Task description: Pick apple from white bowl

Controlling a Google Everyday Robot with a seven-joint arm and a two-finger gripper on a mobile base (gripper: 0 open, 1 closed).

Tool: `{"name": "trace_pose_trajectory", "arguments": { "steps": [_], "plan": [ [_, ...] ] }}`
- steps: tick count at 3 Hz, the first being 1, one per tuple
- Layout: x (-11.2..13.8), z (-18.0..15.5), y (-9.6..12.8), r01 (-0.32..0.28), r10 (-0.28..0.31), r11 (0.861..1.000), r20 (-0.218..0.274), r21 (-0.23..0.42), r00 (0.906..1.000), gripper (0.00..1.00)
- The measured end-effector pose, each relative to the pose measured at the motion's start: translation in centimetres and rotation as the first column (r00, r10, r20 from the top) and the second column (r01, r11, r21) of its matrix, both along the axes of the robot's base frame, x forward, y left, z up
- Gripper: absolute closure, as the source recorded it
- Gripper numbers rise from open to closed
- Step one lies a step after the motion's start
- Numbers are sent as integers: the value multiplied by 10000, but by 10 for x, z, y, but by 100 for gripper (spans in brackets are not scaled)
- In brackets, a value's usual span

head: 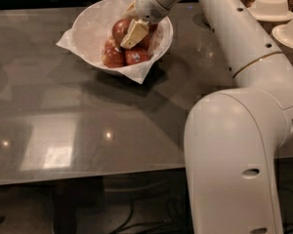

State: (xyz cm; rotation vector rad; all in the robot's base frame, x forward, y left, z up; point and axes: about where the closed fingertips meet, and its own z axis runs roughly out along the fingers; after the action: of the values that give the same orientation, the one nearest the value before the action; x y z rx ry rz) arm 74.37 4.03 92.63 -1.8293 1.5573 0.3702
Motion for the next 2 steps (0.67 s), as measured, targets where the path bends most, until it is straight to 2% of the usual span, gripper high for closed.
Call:
{"name": "trace_pose_trajectory", "arguments": {
  "steps": [1,2],
  "plan": [
    [0,-3,1,-36,36,10000,-82,23,10000,85],
    [0,-1,1,-46,46,10000,-81,23,10000,100]
  ]
}}
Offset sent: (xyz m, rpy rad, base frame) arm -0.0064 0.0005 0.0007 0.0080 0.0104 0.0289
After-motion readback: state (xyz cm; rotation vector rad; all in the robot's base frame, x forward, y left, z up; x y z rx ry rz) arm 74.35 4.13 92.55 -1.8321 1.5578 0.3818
